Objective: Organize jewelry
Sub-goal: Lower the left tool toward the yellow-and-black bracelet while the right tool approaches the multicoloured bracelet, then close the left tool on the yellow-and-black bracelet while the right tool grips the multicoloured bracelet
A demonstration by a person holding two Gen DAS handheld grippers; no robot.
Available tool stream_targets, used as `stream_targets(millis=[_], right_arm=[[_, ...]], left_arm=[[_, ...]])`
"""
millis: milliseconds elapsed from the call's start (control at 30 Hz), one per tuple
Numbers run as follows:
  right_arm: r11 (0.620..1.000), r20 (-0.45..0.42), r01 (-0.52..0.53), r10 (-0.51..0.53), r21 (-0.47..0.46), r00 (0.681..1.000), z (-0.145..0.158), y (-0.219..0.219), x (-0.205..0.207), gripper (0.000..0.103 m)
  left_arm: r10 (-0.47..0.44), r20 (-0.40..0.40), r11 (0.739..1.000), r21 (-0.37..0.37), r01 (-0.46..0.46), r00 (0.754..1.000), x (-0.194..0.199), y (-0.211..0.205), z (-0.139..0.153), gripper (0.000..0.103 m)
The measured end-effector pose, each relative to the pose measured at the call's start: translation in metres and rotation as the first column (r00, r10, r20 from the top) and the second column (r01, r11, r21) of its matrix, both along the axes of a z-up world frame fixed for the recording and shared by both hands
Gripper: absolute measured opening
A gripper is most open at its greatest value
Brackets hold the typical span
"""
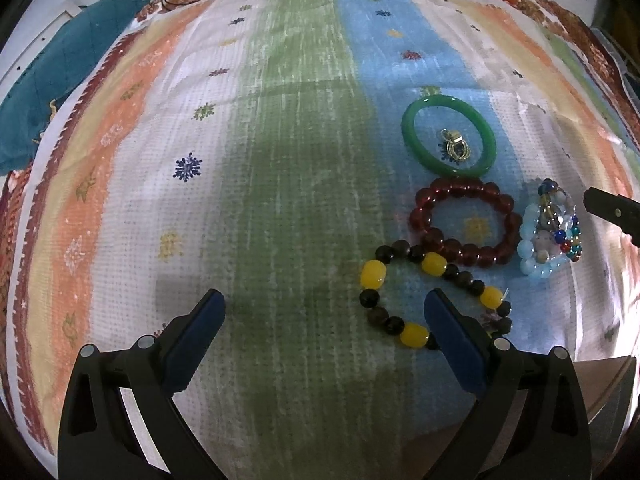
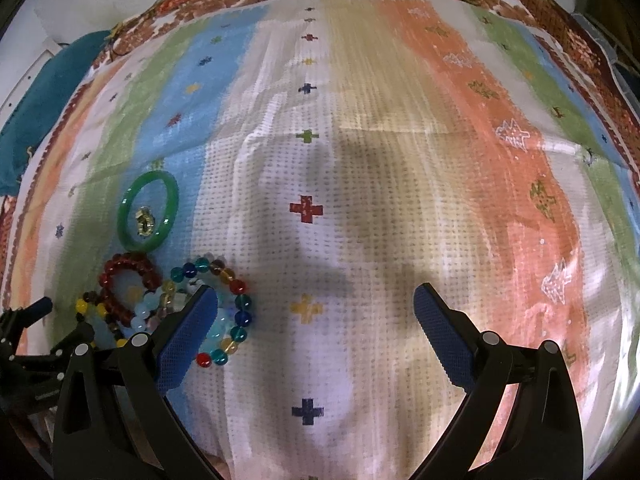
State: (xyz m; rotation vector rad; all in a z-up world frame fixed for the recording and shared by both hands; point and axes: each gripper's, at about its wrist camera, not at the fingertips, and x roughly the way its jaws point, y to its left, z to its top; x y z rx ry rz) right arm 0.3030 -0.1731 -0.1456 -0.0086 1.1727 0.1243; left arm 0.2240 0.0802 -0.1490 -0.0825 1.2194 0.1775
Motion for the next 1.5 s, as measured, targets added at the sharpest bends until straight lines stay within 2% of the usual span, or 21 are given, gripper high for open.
stream_targets(millis=[600,900,1000,1033,1133,1200,1233,1367,1400,1433,1500], right_arm=[[0.996,-0.012,-0.046,0.045,-0.077,0.999,-0.018,0.017,0.012,0.099],[0.997,-0.030,-0.030,0.027,-0.077,0.999,-0.022,0.011,0.015,0.099],[0.997,-0.034,-0.008,0.005,-0.072,0.999,-0.022,0.004,0.017,0.099],[0.998,-0.035,-0.002,-0.001,-0.066,0.999,-0.022,0.002,0.017,0.098],[0.998,-0.037,0.018,-0.020,-0.055,0.999,-0.019,-0.003,0.017,0.087],[0.999,-0.028,0.015,-0.016,-0.046,0.999,-0.015,-0.004,0.016,0.068],[0.999,-0.026,0.013,-0.014,-0.044,1.000,-0.013,-0.003,0.015,0.063],[1.000,-0.023,-0.003,0.003,-0.029,1.000,-0.010,0.000,0.014,0.033],[1.000,-0.022,-0.005,0.004,-0.028,1.000,-0.010,0.002,0.014,0.026],[1.000,-0.018,-0.004,0.004,-0.028,1.000,-0.010,0.002,0.014,0.024],[1.000,-0.014,-0.004,0.003,-0.024,1.000,-0.008,0.001,0.013,0.017]], left_arm=[[-0.011,-0.017,1.000,0.021,0.011,1.000,0.005,-0.002,-0.008,0.098],[-0.009,-0.023,1.000,0.005,0.009,1.000,0.007,0.001,-0.010,0.097],[0.004,-0.020,1.000,0.010,-0.003,1.000,0.007,0.005,-0.008,0.086],[0.010,-0.016,1.000,0.011,-0.010,1.000,0.007,0.007,-0.006,0.078],[0.016,-0.007,1.000,0.005,-0.016,1.000,0.006,0.010,-0.003,0.060],[0.017,-0.004,1.000,0.005,-0.017,1.000,0.005,0.010,-0.003,0.053],[0.017,-0.003,1.000,0.003,-0.017,1.000,0.005,0.010,-0.003,0.048],[0.022,-0.003,1.000,-0.001,-0.022,1.000,0.007,0.012,-0.002,0.020],[0.023,-0.003,1.000,-0.003,-0.023,1.000,0.007,0.013,-0.002,0.016],[0.023,-0.003,1.000,-0.002,-0.023,1.000,0.007,0.013,-0.001,0.013],[0.026,-0.001,1.000,-0.007,-0.026,1.000,0.008,0.014,0.000,0.012]])
